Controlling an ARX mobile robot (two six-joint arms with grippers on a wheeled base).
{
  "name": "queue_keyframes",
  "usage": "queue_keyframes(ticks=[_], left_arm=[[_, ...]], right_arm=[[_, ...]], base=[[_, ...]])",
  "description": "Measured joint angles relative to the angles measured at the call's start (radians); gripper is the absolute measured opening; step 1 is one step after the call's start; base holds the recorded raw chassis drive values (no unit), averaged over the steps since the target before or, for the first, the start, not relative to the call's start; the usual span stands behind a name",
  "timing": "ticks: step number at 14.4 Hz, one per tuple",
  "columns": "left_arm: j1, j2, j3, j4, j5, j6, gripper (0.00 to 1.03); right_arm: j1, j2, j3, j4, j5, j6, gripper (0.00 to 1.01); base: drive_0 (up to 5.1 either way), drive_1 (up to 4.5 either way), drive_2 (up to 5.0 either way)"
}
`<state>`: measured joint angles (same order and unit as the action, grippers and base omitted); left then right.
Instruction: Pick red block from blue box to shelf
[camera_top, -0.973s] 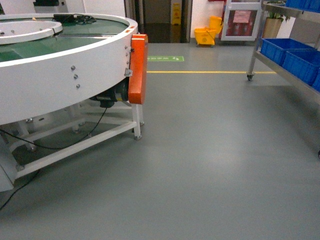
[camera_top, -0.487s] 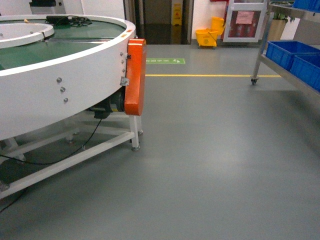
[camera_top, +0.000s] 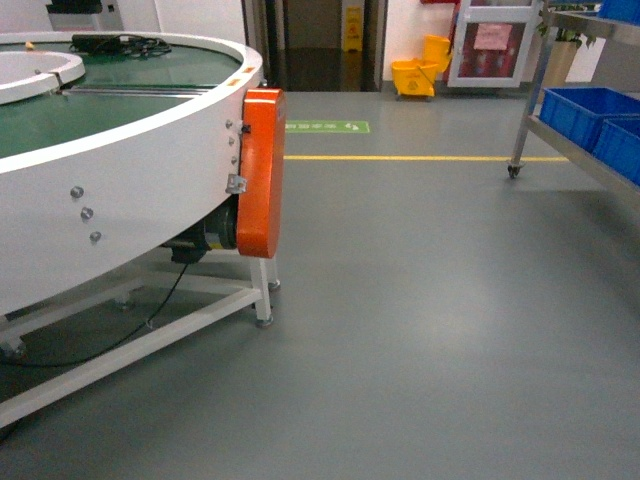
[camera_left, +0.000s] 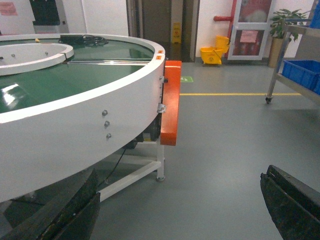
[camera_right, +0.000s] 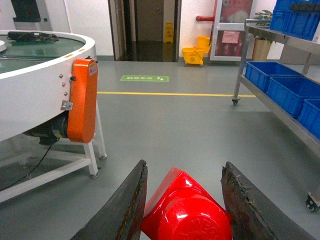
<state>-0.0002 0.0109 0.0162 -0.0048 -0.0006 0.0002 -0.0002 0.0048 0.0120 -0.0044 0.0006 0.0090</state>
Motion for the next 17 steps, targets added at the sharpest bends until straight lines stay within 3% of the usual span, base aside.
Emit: queue_keyframes(ticks=[8, 17], left_arm=[[0.0, 0.0, 0.0, 0.001, 0.0, 0.0, 0.98], [0.0, 0.0, 0.0, 0.0, 0.0, 0.0, 0.98]], right_arm=[[0.0, 0.0, 0.0, -0.001, 0.0, 0.0, 0.38], [0.0, 0.0, 0.0, 0.0, 0.0, 0.0, 0.38]], base=[[0.1, 4.32, -4.2], [-1.6, -1.64, -1.6]])
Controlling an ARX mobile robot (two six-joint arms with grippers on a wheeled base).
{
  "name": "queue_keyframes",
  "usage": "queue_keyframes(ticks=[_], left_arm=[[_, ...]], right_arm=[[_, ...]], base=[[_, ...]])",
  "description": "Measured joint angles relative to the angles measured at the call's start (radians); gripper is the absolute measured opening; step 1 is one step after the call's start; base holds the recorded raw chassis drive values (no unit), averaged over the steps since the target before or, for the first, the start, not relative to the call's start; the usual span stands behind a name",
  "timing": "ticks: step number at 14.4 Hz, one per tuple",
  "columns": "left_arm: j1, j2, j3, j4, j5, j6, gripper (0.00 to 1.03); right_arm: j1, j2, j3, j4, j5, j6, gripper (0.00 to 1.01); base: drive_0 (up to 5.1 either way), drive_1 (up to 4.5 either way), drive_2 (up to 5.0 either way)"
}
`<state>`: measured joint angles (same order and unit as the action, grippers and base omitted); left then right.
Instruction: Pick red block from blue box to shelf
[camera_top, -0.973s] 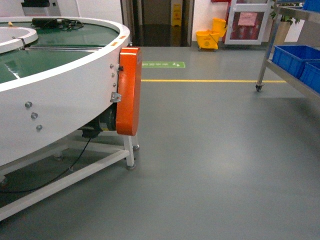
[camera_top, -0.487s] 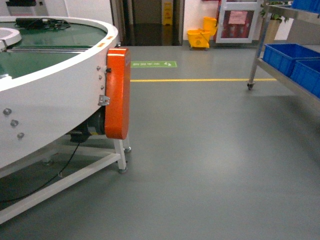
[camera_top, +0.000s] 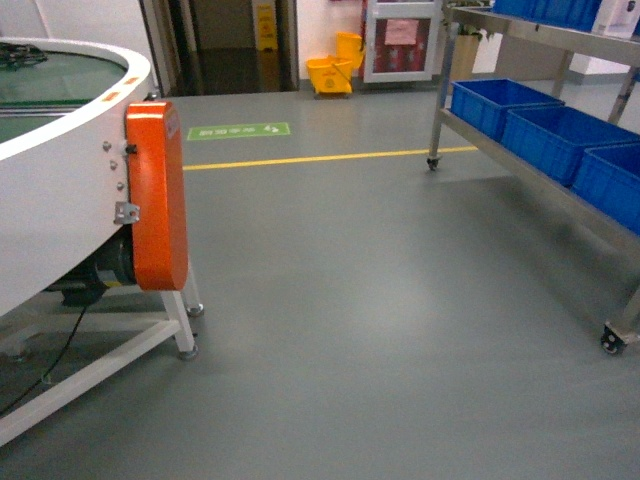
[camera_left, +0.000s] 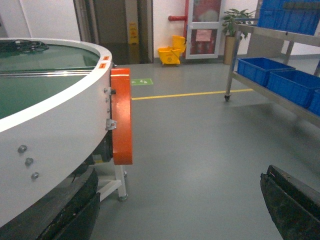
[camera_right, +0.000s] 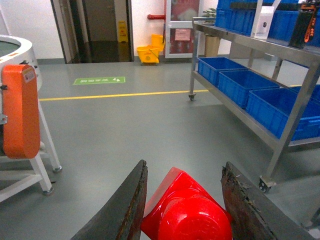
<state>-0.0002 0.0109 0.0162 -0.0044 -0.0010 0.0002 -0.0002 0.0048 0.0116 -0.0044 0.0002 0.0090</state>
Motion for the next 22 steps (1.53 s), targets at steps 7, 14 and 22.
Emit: queue_keyframes(ticks=[7, 14, 22], left_arm=[[0.0, 0.0, 0.0, 0.0, 0.0, 0.0, 0.98], [0.0, 0.0, 0.0, 0.0, 0.0, 0.0, 0.98], [0.0, 0.0, 0.0, 0.0, 0.0, 0.0, 0.98]], right_arm=[[0.0, 0.0, 0.0, 0.0, 0.0, 0.0, 0.38], [0.0, 0.0, 0.0, 0.0, 0.0, 0.0, 0.38], [0.0, 0.0, 0.0, 0.0, 0.0, 0.0, 0.38]], base=[[-1.5, -1.51, -1.5], [-1.5, -1.5, -1.5], [-1.5, -1.52, -1.5]])
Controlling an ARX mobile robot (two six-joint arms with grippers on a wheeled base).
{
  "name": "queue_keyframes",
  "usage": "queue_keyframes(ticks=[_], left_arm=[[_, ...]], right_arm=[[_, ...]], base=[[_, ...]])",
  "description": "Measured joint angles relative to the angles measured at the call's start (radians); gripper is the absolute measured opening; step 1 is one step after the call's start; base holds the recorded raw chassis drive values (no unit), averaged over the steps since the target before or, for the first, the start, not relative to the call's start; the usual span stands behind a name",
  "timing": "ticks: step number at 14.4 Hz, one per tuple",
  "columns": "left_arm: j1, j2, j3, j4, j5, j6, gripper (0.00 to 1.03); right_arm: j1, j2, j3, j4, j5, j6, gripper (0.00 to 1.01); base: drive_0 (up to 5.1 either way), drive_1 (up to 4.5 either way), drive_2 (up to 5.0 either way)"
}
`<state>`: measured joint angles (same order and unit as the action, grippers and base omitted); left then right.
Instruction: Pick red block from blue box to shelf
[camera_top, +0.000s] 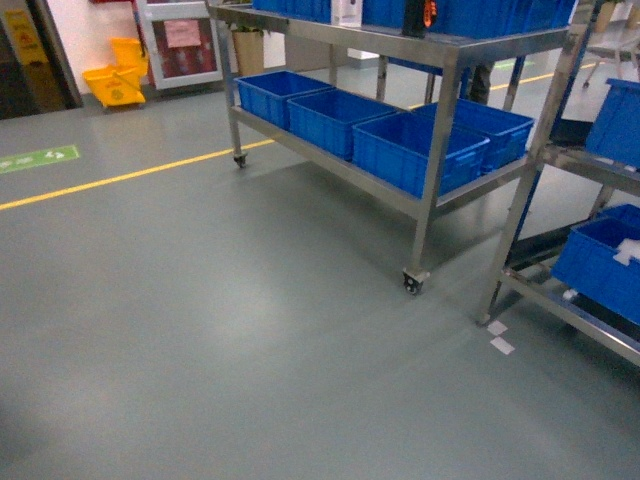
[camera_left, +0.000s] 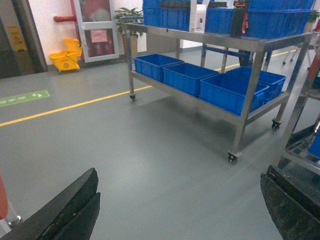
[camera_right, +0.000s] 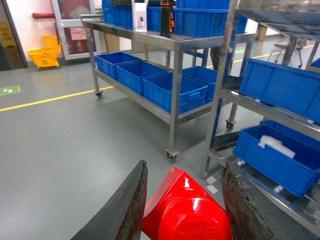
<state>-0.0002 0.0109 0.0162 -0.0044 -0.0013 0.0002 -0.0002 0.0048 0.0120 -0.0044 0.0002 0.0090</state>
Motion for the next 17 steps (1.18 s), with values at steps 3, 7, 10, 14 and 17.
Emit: queue_keyframes(ticks=[3, 7, 10, 14, 17], left_arm=[[0.0, 0.0, 0.0, 0.0, 0.001, 0.0, 0.98], [0.0, 0.0, 0.0, 0.0, 0.0, 0.0, 0.98], [0.0, 0.0, 0.0, 0.0, 0.001, 0.0, 0.98], [0.0, 0.0, 0.0, 0.0, 0.0, 0.0, 0.98], [0.0, 0.0, 0.0, 0.0, 0.001, 0.0, 0.98]], right_arm=[[0.0, 0.0, 0.0, 0.0, 0.0, 0.0, 0.38], [0.0, 0.0, 0.0, 0.0, 0.0, 0.0, 0.38], [0.0, 0.0, 0.0, 0.0, 0.0, 0.0, 0.38], [0.0, 0.0, 0.0, 0.0, 0.0, 0.0, 0.38], [0.0, 0.0, 0.0, 0.0, 0.0, 0.0, 0.38]], base=[[-1.6, -1.59, -1.6], [-1.5, -1.5, -1.5], [-1.5, -1.5, -1.5], [-1.5, -1.51, -1.5], [-1.6, -1.59, -1.6]])
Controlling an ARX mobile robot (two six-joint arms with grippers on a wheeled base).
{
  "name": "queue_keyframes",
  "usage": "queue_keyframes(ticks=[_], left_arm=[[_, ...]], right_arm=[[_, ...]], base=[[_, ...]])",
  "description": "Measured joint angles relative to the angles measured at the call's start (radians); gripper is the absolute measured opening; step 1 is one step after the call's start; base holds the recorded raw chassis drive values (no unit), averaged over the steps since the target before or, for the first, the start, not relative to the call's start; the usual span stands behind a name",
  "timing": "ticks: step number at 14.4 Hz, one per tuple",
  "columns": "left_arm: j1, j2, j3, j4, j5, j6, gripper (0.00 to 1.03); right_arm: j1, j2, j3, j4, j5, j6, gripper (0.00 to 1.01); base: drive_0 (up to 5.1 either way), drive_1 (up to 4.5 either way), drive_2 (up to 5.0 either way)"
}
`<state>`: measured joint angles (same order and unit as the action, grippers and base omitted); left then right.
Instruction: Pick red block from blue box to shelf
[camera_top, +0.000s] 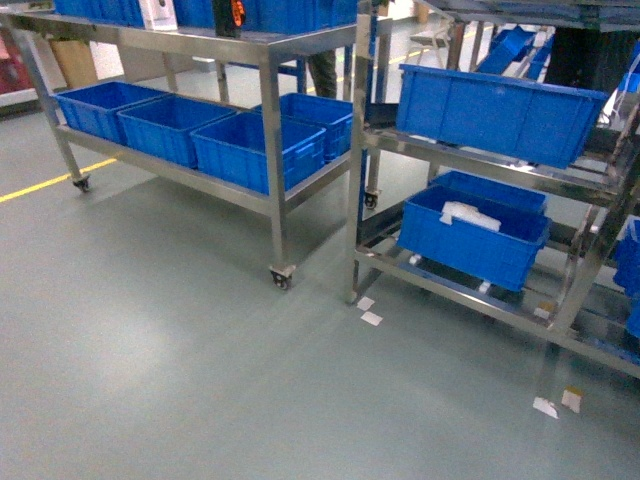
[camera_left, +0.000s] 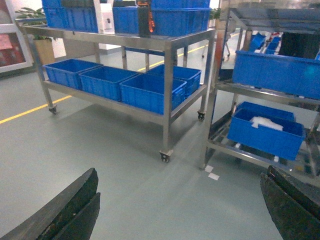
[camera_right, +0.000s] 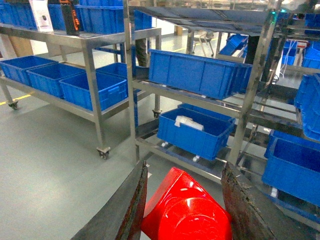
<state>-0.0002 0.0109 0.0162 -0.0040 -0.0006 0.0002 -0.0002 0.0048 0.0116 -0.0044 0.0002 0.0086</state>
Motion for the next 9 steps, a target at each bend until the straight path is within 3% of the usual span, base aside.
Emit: queue_keyframes(ticks=[9], left_arm=[[0.0, 0.0, 0.0, 0.0, 0.0, 0.0, 0.98]], right_arm=[[0.0, 0.0, 0.0, 0.0, 0.0, 0.0, 0.38]], base=[[-1.5, -1.54, -1.5]])
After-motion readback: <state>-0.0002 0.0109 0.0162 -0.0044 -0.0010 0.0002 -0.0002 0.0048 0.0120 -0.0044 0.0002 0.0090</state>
